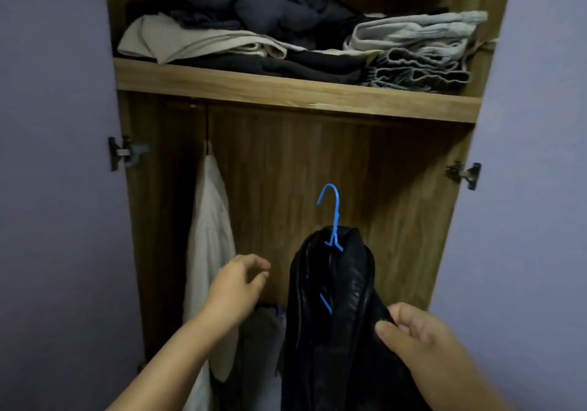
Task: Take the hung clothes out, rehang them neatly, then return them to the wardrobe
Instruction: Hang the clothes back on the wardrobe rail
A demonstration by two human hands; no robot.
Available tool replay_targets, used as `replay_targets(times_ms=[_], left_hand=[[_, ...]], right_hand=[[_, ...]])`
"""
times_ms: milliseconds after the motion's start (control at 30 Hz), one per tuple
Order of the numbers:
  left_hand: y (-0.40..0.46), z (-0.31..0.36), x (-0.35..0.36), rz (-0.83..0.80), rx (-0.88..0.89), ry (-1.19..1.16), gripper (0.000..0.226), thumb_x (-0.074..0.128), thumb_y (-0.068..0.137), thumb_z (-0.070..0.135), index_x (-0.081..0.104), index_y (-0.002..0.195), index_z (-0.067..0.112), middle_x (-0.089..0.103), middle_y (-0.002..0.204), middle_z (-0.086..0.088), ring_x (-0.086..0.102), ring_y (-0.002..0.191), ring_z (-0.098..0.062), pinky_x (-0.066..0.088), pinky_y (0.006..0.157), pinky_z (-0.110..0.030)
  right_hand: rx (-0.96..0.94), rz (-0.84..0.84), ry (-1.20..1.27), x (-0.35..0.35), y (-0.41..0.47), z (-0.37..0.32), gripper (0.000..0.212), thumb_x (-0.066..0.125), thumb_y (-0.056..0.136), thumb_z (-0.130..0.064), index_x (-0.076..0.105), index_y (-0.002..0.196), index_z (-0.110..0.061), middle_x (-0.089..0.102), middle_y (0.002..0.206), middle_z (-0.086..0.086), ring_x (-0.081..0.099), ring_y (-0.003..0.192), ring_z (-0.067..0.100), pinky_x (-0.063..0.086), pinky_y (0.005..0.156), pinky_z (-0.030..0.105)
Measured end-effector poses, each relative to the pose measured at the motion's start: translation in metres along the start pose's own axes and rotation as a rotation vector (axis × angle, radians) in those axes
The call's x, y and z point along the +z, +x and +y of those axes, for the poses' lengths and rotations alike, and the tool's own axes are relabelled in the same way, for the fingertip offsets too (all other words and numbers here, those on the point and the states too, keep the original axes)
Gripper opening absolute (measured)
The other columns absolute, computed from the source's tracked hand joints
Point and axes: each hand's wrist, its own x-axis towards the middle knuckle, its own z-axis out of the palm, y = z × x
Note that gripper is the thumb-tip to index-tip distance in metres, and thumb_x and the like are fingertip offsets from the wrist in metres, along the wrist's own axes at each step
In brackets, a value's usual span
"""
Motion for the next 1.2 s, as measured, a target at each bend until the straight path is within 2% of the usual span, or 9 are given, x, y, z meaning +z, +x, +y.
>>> replay_targets(times_ms=[67,233,367,467,567,767,900,1033,1200], left_hand=[[0.01,-0.008,-0.004,0.039,-0.04,-0.01,0.015,0.054,0.091,0.017,0.057,0.098,0.03,0.056,0.112,0.006,0.053,0.109,-0.01,0.043,0.093,-0.025],[0.04,-0.04,-0.019,0.137,-0.038,0.087,0.014,0.055,0.091,0.024,0.056,0.099,0.034,0.054,0.11,0.013,0.047,0.109,-0.001,0.037,0.09,-0.019],[0.084,-0.065,-0.034,0.202,-0.004,0.14,0.017,0.055,0.09,0.028,0.053,0.095,0.044,0.049,0.102,0.024,0.045,0.103,0.005,0.034,0.079,-0.009],[0.12,-0.081,-0.045,0.223,0.041,0.175,0.022,0.055,0.09,0.03,0.047,0.098,0.049,0.042,0.104,0.028,0.04,0.101,0.009,0.033,0.072,-0.002],[0.159,-0.093,-0.055,0.294,0.08,0.215,0.03,0.054,0.091,0.028,0.048,0.118,0.039,0.042,0.12,0.017,0.039,0.111,0.003,0.032,0.086,-0.008],[0.224,-0.105,-0.072,0.35,0.126,0.213,0.06,0.047,0.095,0.02,0.017,0.146,0.025,0.019,0.151,0.004,0.023,0.135,-0.011,0.016,0.103,-0.016],[0.249,-0.114,-0.074,0.305,0.172,0.106,0.064,0.039,0.098,0.017,-0.001,0.146,0.03,0.006,0.155,0.009,0.012,0.139,-0.003,0.005,0.108,-0.011],[0.265,-0.127,-0.078,0.301,0.186,0.1,0.061,0.036,0.098,0.012,-0.004,0.138,0.035,0.003,0.149,0.018,0.009,0.133,0.007,-0.001,0.094,0.009],[0.27,-0.136,-0.084,0.335,0.149,0.113,0.059,0.038,0.097,0.006,0.008,0.142,0.028,0.008,0.145,0.02,0.012,0.13,0.008,0.002,0.091,0.012]], right_hand=[[-0.005,-0.017,0.026,0.003,0.03,0.0,0.019,0.052,0.089,0.005,0.062,0.073,0.0,0.064,0.057,0.009,0.059,0.052,0.01,0.046,0.053,0.018],[-0.032,-0.061,-0.001,0.02,0.102,-0.008,0.013,0.052,0.092,-0.002,0.063,0.095,0.003,0.068,0.092,0.025,0.064,0.09,0.035,0.049,0.087,0.044],[-0.072,-0.093,0.019,0.038,0.159,-0.022,0.016,0.05,0.093,-0.005,0.066,0.089,-0.003,0.073,0.077,0.011,0.07,0.074,0.022,0.052,0.059,0.022],[-0.1,-0.094,0.062,0.057,0.203,-0.03,0.016,0.05,0.093,-0.005,0.066,0.09,-0.006,0.073,0.08,0.008,0.07,0.079,0.02,0.052,0.069,0.026],[-0.161,-0.055,0.066,0.078,0.245,-0.04,0.016,0.051,0.093,-0.006,0.064,0.084,-0.011,0.072,0.076,0.002,0.067,0.075,0.005,0.052,0.07,0.016],[-0.232,-0.014,0.108,0.122,0.319,-0.06,0.019,0.05,0.094,-0.006,0.062,0.079,-0.003,0.065,0.064,0.011,0.06,0.057,0.019,0.048,0.051,0.02],[-0.295,-0.007,0.137,0.154,0.361,-0.076,0.019,0.05,0.094,-0.007,0.058,0.092,0.009,0.061,0.081,0.033,0.058,0.071,0.028,0.045,0.066,0.032],[-0.291,-0.048,0.198,0.184,0.394,-0.088,0.016,0.047,0.095,-0.005,0.057,0.088,0.005,0.053,0.075,0.017,0.051,0.068,0.026,0.041,0.057,0.025],[-0.269,-0.125,0.196,0.211,0.427,-0.093,0.019,0.047,0.096,-0.008,0.061,0.083,-0.005,0.06,0.067,0.005,0.059,0.058,0.016,0.043,0.046,0.012]])
